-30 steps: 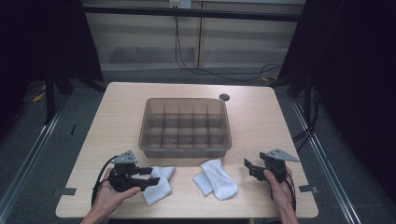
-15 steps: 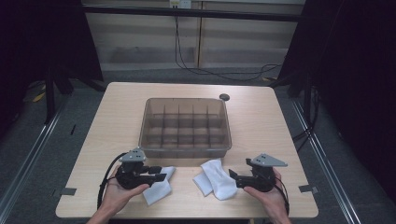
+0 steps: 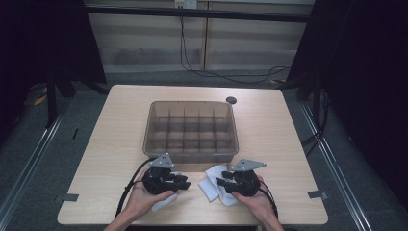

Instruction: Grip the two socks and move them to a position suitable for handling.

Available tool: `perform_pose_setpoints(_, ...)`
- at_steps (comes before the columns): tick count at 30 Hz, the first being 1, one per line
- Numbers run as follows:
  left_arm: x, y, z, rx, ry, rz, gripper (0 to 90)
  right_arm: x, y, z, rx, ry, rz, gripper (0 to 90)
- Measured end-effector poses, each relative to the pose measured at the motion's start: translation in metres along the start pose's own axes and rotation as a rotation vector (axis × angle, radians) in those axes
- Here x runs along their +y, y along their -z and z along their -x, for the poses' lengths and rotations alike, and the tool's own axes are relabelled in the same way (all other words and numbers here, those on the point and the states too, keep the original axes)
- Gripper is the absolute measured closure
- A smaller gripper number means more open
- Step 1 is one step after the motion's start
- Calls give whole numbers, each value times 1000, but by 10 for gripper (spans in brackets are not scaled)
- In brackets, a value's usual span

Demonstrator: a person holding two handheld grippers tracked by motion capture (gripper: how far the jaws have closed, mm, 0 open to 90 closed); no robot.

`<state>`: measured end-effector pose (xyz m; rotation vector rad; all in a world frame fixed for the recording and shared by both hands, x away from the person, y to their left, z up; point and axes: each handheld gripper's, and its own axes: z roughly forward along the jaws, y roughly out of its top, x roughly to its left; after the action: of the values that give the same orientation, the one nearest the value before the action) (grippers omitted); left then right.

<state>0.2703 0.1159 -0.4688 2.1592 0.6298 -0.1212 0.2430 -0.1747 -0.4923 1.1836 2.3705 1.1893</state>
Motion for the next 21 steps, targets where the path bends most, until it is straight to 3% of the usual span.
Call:
perform_pose_setpoints(3,-2,-5,0,9,-13,-25,719,-3,-7,-1,2,-4,-30,649)
perform_pose_setpoints(9,-6,-11,-1,9,-5,-32,763,-1,-18,-9,48,-14,-26,652)
perform_pose_setpoints(11,-7,-14,0,5,-15,-30,796,3,-23,-15,54,5,-29,651)
perform_pose_setpoints(13,-9,-20,5,-4,-42,-62,867,7,-29,-19,64,20,-33,649)
perform_pose_setpoints(15,-10,-28,11,-5,-60,-75,874,11,-32,-22,78,32,-35,646)
perform_pose_setpoints(21,-11,-38,13,2,-72,-65,831,15,-16,-21,57,42,3,678)
